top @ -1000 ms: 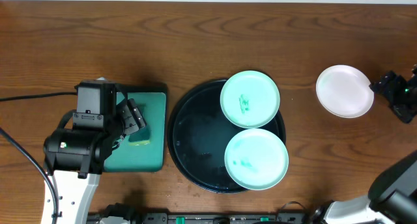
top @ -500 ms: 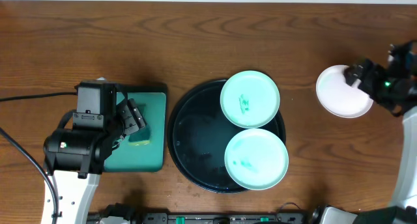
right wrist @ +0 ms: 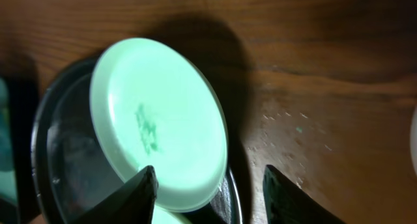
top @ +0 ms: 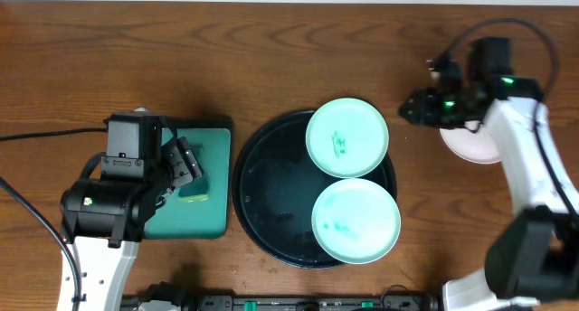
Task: Clean dirty plates on tray and stack at the side
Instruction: 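Move right gripper to the upper pale green plate and grip its rim, then dip left gripper into the water tray and grasp the sponge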
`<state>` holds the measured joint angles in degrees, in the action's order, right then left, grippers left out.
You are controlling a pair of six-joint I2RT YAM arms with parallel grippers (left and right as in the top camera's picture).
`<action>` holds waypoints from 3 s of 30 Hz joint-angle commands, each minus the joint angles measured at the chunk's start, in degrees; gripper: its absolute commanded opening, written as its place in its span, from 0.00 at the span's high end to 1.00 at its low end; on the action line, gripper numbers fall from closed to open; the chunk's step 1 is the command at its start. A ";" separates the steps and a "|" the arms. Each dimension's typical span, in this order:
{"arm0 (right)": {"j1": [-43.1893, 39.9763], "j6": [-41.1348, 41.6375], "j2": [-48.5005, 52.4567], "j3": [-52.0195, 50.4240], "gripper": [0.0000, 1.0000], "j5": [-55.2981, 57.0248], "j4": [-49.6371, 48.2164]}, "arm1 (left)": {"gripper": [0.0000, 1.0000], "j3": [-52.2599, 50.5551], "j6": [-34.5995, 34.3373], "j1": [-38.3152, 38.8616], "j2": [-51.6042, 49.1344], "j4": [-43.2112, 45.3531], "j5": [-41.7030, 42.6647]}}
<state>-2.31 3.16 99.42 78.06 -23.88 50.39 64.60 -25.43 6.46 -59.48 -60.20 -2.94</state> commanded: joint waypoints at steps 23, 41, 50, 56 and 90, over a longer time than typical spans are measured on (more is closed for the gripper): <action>5.33 4.52 15.56 0.48 0.94 1.38 -10.34 | 0.19 0.02 0.35 -0.17 -0.11 -0.96 -0.48; 8.15 1.92 8.57 0.50 0.99 -0.79 -4.68 | 0.19 0.02 0.33 -0.17 -0.11 -1.05 -0.48; 16.17 1.92 9.11 -0.83 0.99 0.68 -2.71 | 0.20 0.02 0.35 -0.17 -2.38 -0.66 -0.50; 19.96 4.17 12.68 -1.03 0.99 2.60 -4.83 | 0.20 0.02 0.35 -0.17 -6.67 -0.59 -2.27; 20.39 6.43 18.10 -1.01 0.99 4.33 -5.99 | 0.50 -9.29 6.40 -4.15 -40.17 17.92 2.84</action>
<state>17.87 8.99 116.77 77.17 -19.90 43.90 58.11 -20.86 2.50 -99.68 -43.46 -2.07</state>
